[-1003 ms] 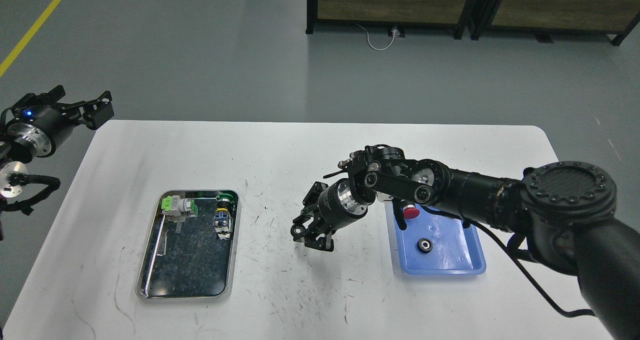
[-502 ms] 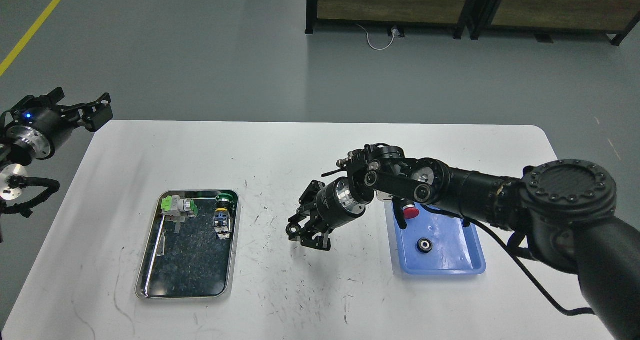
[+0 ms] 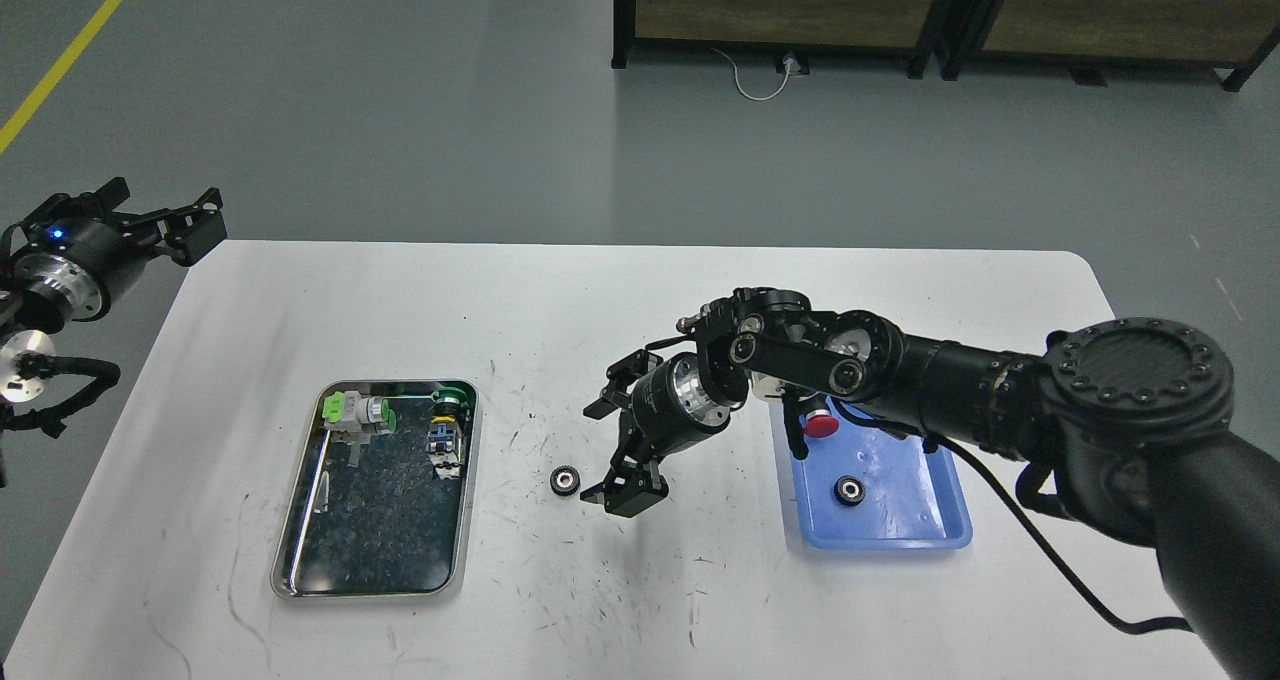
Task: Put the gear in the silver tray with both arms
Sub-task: 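Lift the gear and set it on the table between the trays, then open and withdraw the right gripper upward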
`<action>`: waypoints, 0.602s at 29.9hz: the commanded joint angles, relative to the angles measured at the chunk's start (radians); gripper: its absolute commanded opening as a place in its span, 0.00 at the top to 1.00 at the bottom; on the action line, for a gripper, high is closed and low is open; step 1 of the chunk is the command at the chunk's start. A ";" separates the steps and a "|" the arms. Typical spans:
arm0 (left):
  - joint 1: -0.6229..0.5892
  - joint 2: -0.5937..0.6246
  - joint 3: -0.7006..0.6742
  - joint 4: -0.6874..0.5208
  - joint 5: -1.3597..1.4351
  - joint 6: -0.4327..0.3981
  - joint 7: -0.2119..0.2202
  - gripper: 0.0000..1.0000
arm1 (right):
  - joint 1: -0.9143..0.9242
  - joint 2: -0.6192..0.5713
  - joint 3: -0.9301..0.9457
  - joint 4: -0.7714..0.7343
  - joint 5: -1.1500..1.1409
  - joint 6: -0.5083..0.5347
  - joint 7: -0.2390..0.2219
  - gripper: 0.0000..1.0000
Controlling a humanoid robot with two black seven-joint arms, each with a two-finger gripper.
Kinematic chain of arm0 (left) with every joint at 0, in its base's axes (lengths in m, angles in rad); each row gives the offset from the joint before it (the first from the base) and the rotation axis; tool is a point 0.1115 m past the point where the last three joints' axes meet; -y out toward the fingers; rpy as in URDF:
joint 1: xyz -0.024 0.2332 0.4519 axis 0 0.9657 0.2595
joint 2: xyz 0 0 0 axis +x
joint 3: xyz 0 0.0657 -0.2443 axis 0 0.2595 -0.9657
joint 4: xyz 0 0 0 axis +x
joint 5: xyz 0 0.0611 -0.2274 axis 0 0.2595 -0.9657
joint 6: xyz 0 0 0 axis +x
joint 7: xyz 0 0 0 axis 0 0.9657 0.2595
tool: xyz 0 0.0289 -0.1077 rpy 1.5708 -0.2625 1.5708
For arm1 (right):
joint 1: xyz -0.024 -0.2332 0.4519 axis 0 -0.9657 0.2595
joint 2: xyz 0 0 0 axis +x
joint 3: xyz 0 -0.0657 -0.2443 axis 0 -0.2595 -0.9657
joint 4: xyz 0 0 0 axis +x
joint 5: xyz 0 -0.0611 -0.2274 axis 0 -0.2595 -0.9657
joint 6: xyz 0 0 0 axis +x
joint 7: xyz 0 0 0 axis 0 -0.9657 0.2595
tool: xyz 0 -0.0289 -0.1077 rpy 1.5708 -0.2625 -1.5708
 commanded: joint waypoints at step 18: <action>-0.070 -0.013 0.000 -0.046 0.002 -0.124 -0.145 0.07 | 0.028 -0.518 0.266 0.018 0.002 0.000 0.012 0.01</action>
